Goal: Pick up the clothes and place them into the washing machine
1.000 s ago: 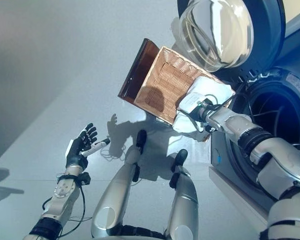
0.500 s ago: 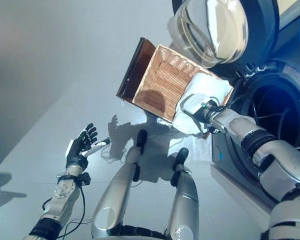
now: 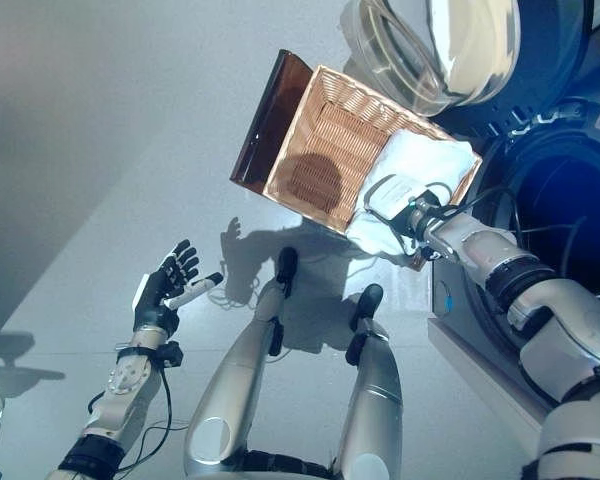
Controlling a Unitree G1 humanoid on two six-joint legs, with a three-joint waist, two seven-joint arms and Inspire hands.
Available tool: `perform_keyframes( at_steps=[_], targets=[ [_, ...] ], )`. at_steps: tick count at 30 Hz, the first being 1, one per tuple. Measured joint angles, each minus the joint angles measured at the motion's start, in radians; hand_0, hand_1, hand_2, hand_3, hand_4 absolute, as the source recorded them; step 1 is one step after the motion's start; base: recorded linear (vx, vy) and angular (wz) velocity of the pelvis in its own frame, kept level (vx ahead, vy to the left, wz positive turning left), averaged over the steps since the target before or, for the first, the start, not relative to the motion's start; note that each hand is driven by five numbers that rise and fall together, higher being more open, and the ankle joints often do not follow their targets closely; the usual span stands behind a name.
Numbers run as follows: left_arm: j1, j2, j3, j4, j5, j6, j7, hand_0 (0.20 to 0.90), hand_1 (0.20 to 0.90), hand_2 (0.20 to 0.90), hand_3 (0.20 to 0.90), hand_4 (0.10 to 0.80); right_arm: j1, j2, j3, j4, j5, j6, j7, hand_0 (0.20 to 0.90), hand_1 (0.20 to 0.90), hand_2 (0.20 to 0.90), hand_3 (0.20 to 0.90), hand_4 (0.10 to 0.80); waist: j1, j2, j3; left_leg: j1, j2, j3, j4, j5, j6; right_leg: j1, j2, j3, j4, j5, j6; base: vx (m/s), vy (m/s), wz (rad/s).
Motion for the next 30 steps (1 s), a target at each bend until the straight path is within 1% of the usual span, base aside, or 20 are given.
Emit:
perform_keyframes(
  at_steps=[3,6,8,12,17,21,30],
  targets=[
    [0.003,0.002,-0.001,-0.015,-0.004,0.0,0.001,0.9,0.9,0.9,0.9,0.8,-0.01,0.0,-0.003,0.002,-0.003,0.001,-0.009,0.9,0.9,0.9,0.9,0.8,0.001,0.003,-0.001,-0.014,-0.001,-0.003,0.002,0.002,-0.002,-0.019,-0.003,0.001,0.015,-0.007,-0.002,-0.037,-0.003,0.05],
    [0.003,0.002,-0.003,-0.044,-0.013,-0.001,0.002,0.9,0.9,0.9,0.9,0.8,-0.059,0.001,-0.007,0.008,-0.024,0.004,-0.041,0.9,0.9,0.9,0.9,0.8,0.003,0.016,-0.001,-0.063,-0.001,-0.005,0.02,0.006,-0.008,-0.07,-0.004,0.0,0.041,-0.01,-0.006,-0.028,0.001,0.05],
    [0.004,0.002,-0.004,-0.044,-0.014,-0.001,0.005,0.9,0.9,0.9,0.9,0.8,-0.069,0.006,-0.007,0.019,-0.037,0.007,-0.046,0.9,0.9,0.9,0.9,0.8,0.006,0.019,0.001,-0.068,-0.001,-0.007,0.021,0.007,-0.01,-0.078,-0.004,0.0,0.05,-0.013,-0.009,-0.012,0.001,0.04],
    [0.012,0.002,-0.003,-0.045,-0.018,-0.003,0.01,0.9,0.9,0.9,0.9,0.8,-0.07,0.013,-0.007,0.026,-0.054,0.015,-0.055,0.9,0.9,0.9,0.9,0.8,0.009,0.02,0.001,-0.069,-0.002,-0.014,0.02,0.007,-0.01,-0.085,-0.005,0.0,0.056,-0.02,-0.011,-0.003,0.0,0.01],
    [0.017,0.001,-0.004,-0.064,-0.018,-0.004,0.025,0.9,0.9,0.9,0.9,0.8,-0.085,0.025,-0.01,0.055,-0.081,0.026,-0.112,0.9,0.9,0.9,0.9,0.8,0.006,0.024,-0.001,-0.106,-0.002,-0.017,0.031,0.009,-0.012,-0.122,-0.006,-0.001,0.082,-0.028,-0.013,0.0,-0.003,0.04],
    [0.017,0.002,-0.004,-0.07,-0.019,-0.005,0.029,0.9,0.9,0.9,0.9,0.8,-0.089,0.042,-0.028,0.063,-0.108,0.047,-0.119,0.9,0.9,0.9,0.9,0.8,0.007,0.028,-0.002,-0.12,-0.002,-0.017,0.034,0.011,-0.014,-0.139,-0.007,-0.001,0.094,-0.031,-0.016,0.001,0.001,0.01],
    [0.018,0.002,-0.024,-0.074,-0.022,-0.006,0.029,0.9,0.9,0.9,0.9,0.8,-0.101,0.06,-0.047,0.105,-0.119,0.048,-0.131,0.9,0.9,0.9,0.9,0.8,0.013,0.032,-0.004,-0.139,-0.004,-0.017,0.036,0.012,-0.017,-0.171,-0.013,0.001,0.119,-0.041,-0.023,-0.001,0.0,0.01]
  ],
)
